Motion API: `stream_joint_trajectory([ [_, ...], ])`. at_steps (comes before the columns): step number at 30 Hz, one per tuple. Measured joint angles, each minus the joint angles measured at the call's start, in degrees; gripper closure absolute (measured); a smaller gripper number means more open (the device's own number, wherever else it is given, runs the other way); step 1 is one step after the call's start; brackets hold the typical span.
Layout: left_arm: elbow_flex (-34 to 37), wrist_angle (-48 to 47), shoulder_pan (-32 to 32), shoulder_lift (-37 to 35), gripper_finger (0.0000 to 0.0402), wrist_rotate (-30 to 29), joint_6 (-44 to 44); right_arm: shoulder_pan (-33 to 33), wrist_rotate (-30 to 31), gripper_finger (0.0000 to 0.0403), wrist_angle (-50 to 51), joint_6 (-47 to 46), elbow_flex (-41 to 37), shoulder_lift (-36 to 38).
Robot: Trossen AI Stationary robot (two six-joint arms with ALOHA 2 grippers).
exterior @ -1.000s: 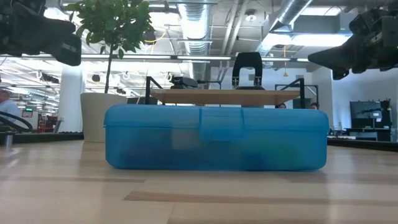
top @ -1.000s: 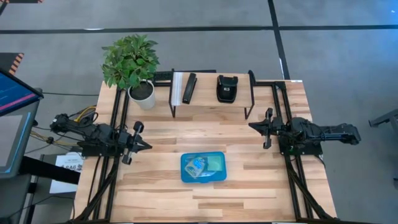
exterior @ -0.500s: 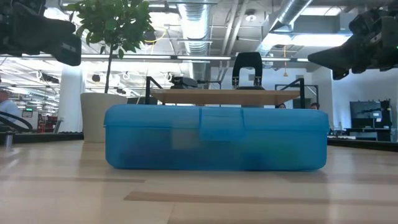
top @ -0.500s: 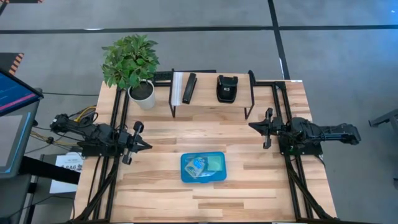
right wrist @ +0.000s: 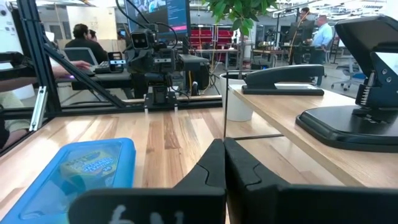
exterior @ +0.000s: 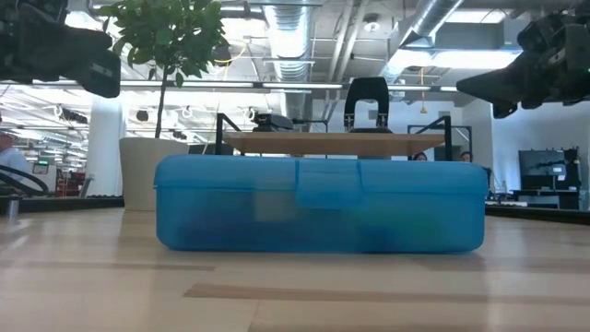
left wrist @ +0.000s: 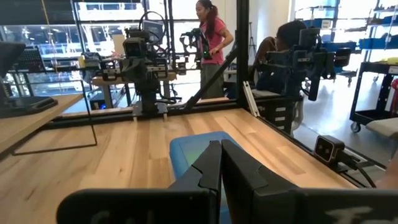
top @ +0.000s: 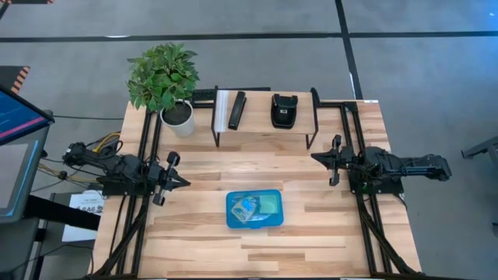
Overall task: Pack school essentials
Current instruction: Return to Home Position
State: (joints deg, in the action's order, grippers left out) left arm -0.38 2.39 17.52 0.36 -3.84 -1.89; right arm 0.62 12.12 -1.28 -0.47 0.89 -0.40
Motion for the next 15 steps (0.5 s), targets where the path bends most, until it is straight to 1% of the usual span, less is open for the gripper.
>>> stream_joint_trajectory([
  [15,0.0,0.0,0.0,0.0,0.0401,0.0,-0.02,-0.02,-0.02,0.0395,0.0,-0.07,0.0,0.0],
])
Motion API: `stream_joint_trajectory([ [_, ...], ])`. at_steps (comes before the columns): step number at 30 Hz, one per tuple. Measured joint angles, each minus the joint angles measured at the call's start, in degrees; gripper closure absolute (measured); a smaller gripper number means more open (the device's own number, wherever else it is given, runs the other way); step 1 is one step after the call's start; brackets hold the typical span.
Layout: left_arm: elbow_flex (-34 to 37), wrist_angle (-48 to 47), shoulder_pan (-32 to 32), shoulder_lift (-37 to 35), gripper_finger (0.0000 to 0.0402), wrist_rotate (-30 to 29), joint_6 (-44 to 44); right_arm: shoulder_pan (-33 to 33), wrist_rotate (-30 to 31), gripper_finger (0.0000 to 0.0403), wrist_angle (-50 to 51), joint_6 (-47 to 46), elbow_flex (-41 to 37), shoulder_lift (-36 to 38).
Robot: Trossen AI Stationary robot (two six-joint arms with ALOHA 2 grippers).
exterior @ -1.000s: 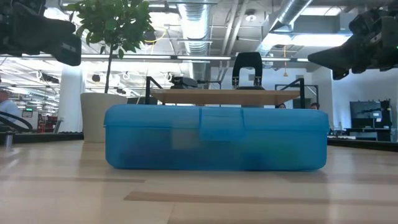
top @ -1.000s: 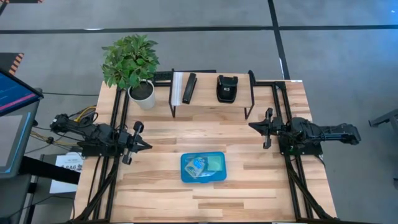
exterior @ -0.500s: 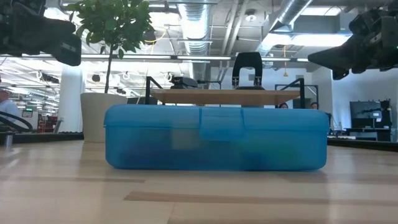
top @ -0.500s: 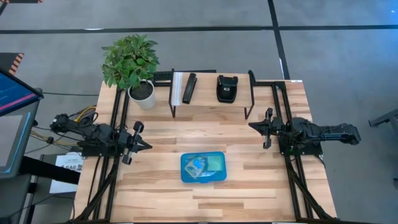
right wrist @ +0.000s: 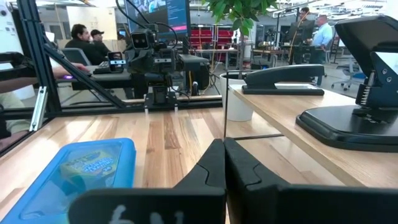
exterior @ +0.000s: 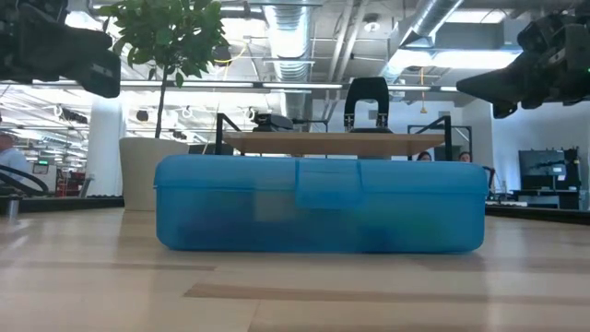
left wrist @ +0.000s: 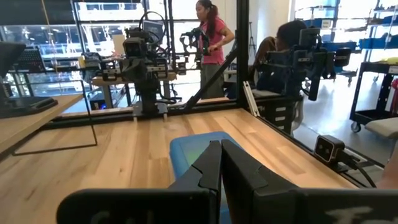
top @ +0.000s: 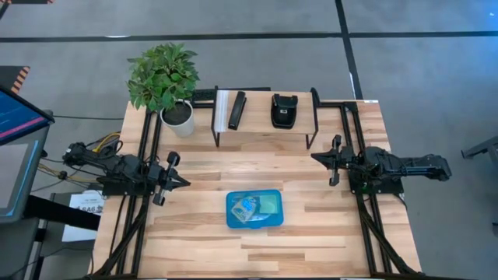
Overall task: Pack school essentials
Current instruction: Return to Home Position
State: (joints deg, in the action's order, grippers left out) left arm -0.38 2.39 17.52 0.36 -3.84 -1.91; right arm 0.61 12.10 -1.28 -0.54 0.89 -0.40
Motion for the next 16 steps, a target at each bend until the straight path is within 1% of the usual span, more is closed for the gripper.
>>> stream_joint_trajectory([
  [16,0.0,0.0,0.01,0.02,0.0401,0.0,-0.32,0.01,0.0,0.0395,0.0,0.09,0.0,0.0],
])
